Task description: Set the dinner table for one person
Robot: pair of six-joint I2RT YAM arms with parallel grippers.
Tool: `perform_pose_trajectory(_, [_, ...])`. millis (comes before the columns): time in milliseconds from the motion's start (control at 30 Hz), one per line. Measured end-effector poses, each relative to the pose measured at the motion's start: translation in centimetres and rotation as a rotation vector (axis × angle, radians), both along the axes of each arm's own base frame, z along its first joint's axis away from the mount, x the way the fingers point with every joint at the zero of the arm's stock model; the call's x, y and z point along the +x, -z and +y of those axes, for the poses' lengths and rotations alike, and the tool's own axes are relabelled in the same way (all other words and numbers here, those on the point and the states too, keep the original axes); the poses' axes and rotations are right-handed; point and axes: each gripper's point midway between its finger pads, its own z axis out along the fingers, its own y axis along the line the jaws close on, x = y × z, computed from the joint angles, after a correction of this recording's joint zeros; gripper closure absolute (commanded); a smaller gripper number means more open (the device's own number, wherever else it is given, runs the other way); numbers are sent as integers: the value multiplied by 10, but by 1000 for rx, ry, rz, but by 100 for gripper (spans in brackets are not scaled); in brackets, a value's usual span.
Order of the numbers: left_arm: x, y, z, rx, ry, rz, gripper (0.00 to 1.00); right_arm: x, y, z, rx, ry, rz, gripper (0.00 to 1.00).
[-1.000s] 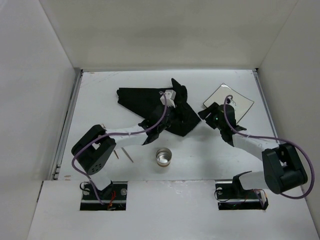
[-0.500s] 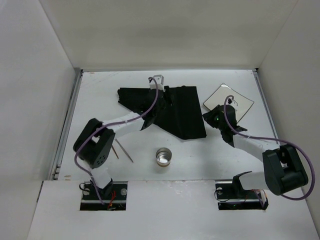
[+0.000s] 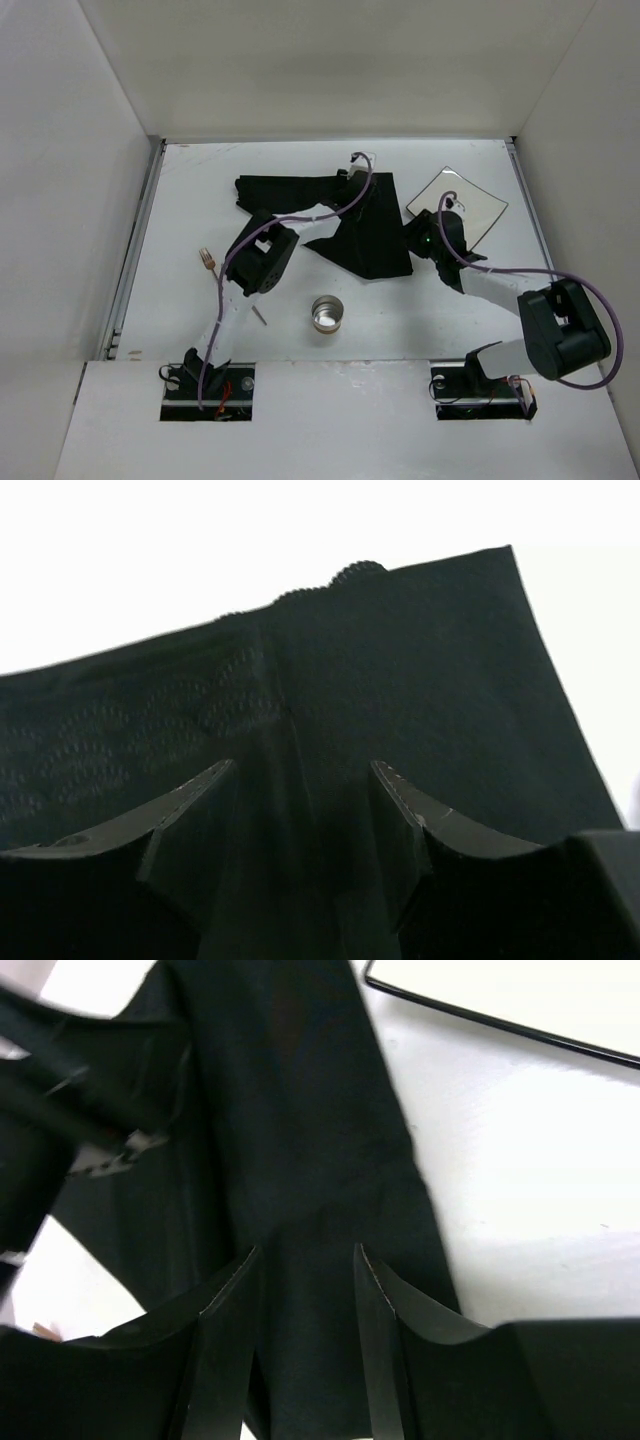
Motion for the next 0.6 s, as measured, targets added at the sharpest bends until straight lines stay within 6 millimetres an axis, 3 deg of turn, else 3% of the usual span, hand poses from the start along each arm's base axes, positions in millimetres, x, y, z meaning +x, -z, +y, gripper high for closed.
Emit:
perform_pose_trajectory(300, [26, 14, 16, 132, -71, -38, 52, -1, 2, 11, 26, -46, 0, 50])
perform_pose_trajectory(400, [30, 22, 25, 154, -87, -26, 62, -1, 1, 12, 28, -50, 0, 49])
perform_pose_trajectory(467, [34, 22, 28, 154, -91, -27, 81, -1, 2, 11, 30, -49, -1, 47])
perform_pose_trajectory(500, [34, 22, 29, 151, -96, -28, 86, -1, 2, 11, 30, -47, 1, 46])
perform_pose_trajectory(600, [36, 21, 32, 142, -106, -32, 91, -1, 5, 9, 33, -40, 8, 44])
